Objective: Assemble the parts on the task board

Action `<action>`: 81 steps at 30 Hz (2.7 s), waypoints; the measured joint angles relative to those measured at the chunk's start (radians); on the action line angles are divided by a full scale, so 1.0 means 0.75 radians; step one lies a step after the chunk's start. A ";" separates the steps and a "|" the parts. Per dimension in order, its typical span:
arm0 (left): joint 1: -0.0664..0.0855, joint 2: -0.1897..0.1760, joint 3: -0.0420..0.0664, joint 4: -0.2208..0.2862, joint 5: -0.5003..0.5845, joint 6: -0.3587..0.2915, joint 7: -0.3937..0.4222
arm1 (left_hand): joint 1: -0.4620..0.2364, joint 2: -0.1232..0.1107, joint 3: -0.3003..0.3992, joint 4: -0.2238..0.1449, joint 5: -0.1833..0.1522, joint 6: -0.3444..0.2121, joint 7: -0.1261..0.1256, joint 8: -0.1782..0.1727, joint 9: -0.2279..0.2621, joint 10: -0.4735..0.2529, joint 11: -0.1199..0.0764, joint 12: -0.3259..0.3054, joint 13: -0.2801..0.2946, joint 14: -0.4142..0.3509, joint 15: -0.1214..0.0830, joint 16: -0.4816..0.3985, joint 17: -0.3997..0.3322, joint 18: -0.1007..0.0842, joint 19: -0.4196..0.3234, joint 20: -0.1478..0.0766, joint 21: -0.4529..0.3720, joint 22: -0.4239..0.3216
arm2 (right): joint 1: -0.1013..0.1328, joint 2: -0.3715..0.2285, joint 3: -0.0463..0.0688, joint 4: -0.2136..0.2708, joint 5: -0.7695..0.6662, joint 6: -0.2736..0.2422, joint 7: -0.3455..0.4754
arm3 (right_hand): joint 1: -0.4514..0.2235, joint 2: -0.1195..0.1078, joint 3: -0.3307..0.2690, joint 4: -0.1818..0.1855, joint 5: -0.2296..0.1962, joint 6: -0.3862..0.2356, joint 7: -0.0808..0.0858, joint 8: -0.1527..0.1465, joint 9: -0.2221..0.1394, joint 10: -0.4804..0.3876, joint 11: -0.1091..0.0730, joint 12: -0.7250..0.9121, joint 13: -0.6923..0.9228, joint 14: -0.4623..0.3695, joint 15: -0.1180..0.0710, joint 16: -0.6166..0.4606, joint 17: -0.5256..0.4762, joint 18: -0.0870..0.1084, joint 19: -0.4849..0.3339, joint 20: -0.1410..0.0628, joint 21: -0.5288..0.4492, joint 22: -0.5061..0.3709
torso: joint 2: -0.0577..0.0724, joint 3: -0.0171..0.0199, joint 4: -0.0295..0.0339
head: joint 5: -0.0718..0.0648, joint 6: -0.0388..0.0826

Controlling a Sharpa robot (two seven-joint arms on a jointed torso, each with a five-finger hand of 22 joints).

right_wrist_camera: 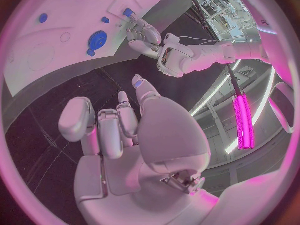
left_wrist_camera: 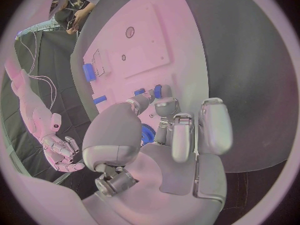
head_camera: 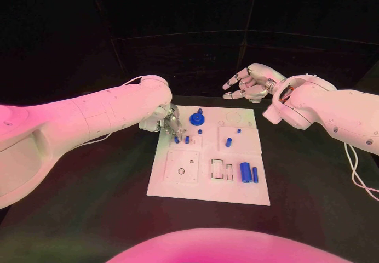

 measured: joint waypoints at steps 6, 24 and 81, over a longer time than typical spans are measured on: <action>-0.001 -0.001 0.000 0.002 0.000 -0.006 -0.004 | 0.000 0.000 -0.012 -0.001 0.000 0.007 -0.007 0.000 0.000 0.004 -0.004 0.001 0.002 0.000 0.000 0.000 0.000 0.000 0.000 0.000 0.000 0.003 | 0.000 0.000 0.000 0.000 0.000 0.000 0.000 | 0.000 0.000 0.000 0.000 0.000 0.000 0.000 0.000 0.000 0.000 0.000 0.000 0.000 0.000 0.000 0.000 0.000 0.000 0.000 0.000 0.000 0.000 | 0.000 0.0001 0.0000 | 0.000 -0.001; -0.006 -0.028 -0.002 0.022 -0.002 -0.061 -0.006 | -0.119 -0.060 -0.307 0.104 -0.008 0.036 -0.003 -0.012 0.000 0.005 -0.004 0.009 0.010 0.000 0.000 0.000 0.000 0.000 0.000 0.000 0.005 0.012 | 0.000 -0.001 0.000 0.001 0.000 0.000 0.000 | 0.000 0.000 0.000 0.000 0.000 0.000 0.000 0.000 0.000 0.000 0.000 0.000 -0.005 0.000 0.000 -0.005 0.000 0.000 0.000 0.000 -0.005 -0.007 | 0.000 -0.0004 0.0000 | -0.001 0.006; -0.121 -0.096 -0.010 0.185 -0.346 -0.950 0.895 | 0.465 -0.086 -0.277 -0.119 -0.026 -0.079 0.150 -0.537 -0.506 -0.576 0.172 -0.951 -1.045 -0.011 0.126 -0.322 -0.295 0.115 -0.103 0.108 -0.661 -0.605 | -0.005 0.000 0.000 -0.008 0.000 -0.001 0.009 | 0.000 0.000 0.000 0.000 0.006 0.000 0.000 0.000 -0.001 -0.010 0.000 -0.005 -0.011 0.000 0.000 -0.005 0.000 0.000 -0.010 0.000 -0.011 -0.020 | 0.003 -0.0005 -0.0029 | -0.047 0.054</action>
